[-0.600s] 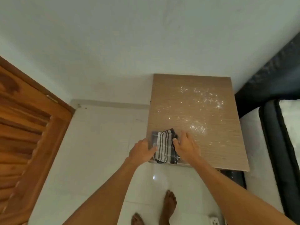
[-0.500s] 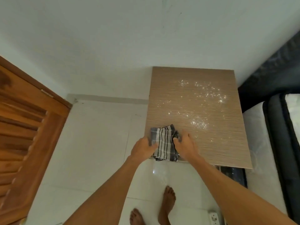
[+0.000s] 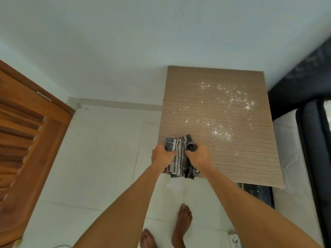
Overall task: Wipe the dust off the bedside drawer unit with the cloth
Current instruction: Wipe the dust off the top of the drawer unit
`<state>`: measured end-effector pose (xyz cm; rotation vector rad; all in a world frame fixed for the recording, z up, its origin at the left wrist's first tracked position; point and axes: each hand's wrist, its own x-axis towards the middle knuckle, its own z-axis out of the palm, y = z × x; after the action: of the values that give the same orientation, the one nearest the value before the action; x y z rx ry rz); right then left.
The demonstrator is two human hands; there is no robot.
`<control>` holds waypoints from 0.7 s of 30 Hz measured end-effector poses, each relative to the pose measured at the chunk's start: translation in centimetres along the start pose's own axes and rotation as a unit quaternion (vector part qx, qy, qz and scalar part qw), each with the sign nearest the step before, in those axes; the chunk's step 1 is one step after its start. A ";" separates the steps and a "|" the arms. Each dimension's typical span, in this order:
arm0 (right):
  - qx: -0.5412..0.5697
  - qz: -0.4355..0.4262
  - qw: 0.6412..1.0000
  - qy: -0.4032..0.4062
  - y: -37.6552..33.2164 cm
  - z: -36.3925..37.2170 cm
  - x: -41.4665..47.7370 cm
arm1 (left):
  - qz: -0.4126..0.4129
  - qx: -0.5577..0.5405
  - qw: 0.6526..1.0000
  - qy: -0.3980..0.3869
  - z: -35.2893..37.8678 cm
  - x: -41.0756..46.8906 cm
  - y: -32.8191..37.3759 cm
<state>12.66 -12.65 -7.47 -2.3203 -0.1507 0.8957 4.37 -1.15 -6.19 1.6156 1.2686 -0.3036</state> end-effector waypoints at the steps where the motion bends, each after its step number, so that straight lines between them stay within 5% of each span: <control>1: 0.008 -0.006 1.000 0.001 -0.1 0.1 -0.1 | -0.009 -0.009 1.000 0.001 0.1 -0.1 0.2; 6: 0.063 -0.059 0.996 -0.004 -1.4 -0.1 -1.5 | -0.033 -0.072 0.997 -0.004 0.1 -0.4 1.3; 14: 0.182 -0.063 0.973 -0.130 -2.7 -1.8 -2.9 | -0.090 -0.280 0.950 -0.107 -1.6 -1.7 3.5; 21: 0.105 -0.109 0.981 -0.122 -2.7 -3.0 -2.9 | -0.051 -0.200 0.963 -0.173 -2.8 -2.5 5.6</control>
<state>12.71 -13.05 -2.55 -1.9519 -0.3865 1.0278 6.98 0.06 -0.07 1.1002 1.0639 -0.3511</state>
